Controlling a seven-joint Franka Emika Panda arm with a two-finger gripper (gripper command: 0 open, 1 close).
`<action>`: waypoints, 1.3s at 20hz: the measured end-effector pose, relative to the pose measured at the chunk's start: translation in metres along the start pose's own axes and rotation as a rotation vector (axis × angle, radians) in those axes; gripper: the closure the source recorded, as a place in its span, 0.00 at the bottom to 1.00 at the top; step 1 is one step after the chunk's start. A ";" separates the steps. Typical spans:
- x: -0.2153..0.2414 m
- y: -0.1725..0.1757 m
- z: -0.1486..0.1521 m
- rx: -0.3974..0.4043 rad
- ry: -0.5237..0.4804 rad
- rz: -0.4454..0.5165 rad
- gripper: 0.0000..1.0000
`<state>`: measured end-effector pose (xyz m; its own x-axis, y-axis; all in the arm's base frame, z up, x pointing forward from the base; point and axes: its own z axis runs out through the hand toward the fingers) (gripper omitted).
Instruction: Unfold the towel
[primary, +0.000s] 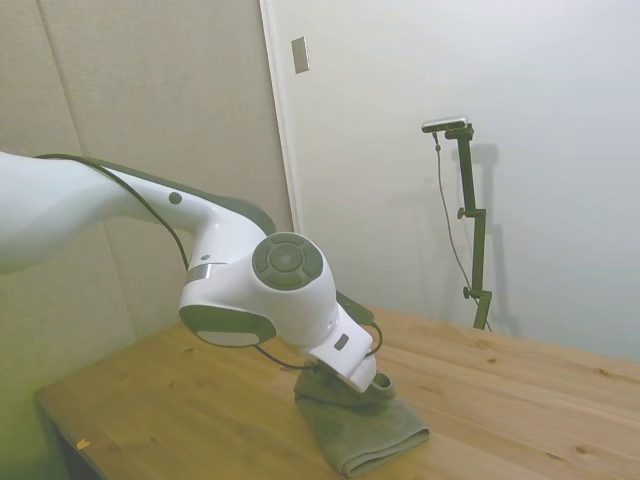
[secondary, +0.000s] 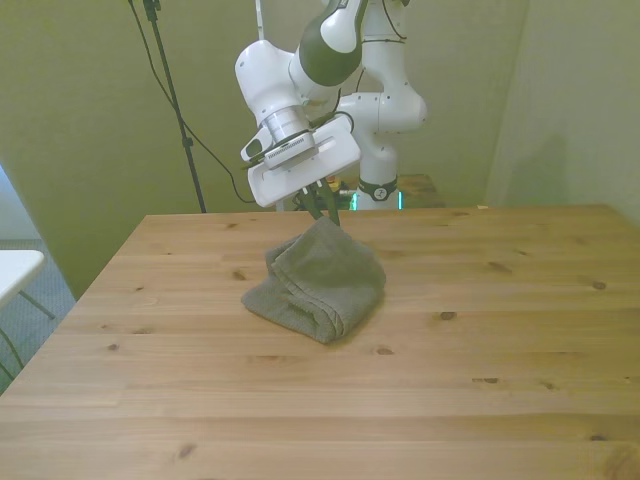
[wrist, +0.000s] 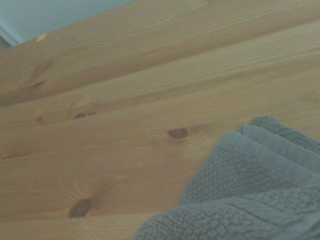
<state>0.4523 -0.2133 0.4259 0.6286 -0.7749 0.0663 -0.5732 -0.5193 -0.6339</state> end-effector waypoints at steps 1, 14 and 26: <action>-0.001 -0.007 0.001 -0.003 0.000 -0.011 1.00; -0.017 -0.093 0.052 -0.068 0.017 -0.134 1.00; -0.034 -0.126 0.117 -0.093 -0.045 -0.198 1.00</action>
<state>0.5644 -0.0795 0.4132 0.7552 -0.6389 0.1468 -0.4809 -0.6921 -0.5383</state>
